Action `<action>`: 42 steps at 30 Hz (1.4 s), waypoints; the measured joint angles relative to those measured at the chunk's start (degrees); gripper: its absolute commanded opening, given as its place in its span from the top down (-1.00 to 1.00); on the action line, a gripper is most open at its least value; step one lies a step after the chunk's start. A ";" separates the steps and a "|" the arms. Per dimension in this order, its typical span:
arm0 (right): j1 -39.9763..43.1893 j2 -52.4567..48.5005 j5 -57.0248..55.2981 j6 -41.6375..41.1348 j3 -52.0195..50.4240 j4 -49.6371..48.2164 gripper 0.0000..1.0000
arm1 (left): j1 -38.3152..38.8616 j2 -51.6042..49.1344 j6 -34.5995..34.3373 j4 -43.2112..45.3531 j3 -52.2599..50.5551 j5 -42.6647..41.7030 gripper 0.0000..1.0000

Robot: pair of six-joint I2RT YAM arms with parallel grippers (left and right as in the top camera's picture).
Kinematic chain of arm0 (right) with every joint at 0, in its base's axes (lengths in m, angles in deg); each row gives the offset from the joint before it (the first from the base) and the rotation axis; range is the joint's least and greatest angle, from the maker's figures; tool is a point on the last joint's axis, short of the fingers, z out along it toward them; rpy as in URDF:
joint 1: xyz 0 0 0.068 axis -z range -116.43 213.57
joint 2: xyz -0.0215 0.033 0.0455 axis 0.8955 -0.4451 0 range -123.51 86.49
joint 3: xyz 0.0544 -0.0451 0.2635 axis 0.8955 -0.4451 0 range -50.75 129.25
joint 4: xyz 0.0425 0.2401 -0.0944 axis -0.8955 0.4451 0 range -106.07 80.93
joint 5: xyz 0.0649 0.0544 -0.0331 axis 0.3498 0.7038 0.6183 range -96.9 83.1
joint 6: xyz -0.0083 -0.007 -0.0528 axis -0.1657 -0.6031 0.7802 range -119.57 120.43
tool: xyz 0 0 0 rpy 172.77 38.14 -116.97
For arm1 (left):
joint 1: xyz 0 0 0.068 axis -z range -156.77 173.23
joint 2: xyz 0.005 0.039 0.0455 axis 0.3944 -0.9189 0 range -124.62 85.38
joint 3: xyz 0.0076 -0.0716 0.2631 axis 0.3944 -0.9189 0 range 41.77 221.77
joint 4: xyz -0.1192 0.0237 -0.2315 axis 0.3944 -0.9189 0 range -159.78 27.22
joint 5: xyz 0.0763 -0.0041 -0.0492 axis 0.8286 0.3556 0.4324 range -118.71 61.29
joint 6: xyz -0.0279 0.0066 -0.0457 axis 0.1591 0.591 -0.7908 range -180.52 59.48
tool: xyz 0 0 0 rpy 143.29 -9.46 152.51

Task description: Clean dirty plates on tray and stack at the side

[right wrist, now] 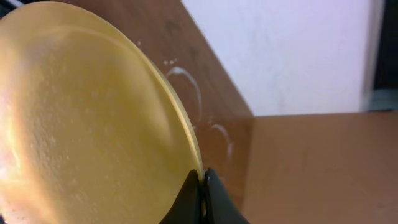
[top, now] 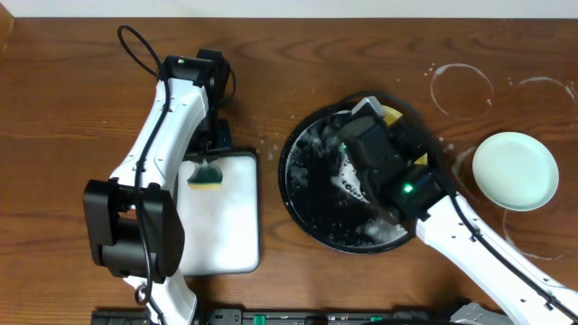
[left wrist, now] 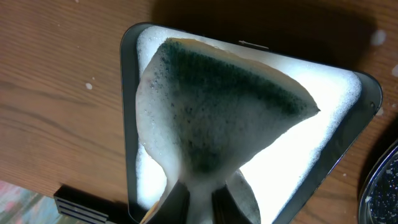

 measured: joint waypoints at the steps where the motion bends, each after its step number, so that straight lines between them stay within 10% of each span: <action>1: -0.66 0.00 -0.96 1.05 0.00 -0.39 0.98 | 0.00 0.00 0.00 0.00 0.00 0.00 0.85; 23: -4.59 0.00 -8.48 11.26 0.00 -2.51 0.98 | 0.00 0.00 0.02 0.00 0.00 0.00 0.85; 42: 26.01 -2.69 41.90 -38.21 0.11 13.97 0.98 | 4.66 0.00 6.25 16.74 -0.02 -23.10 0.85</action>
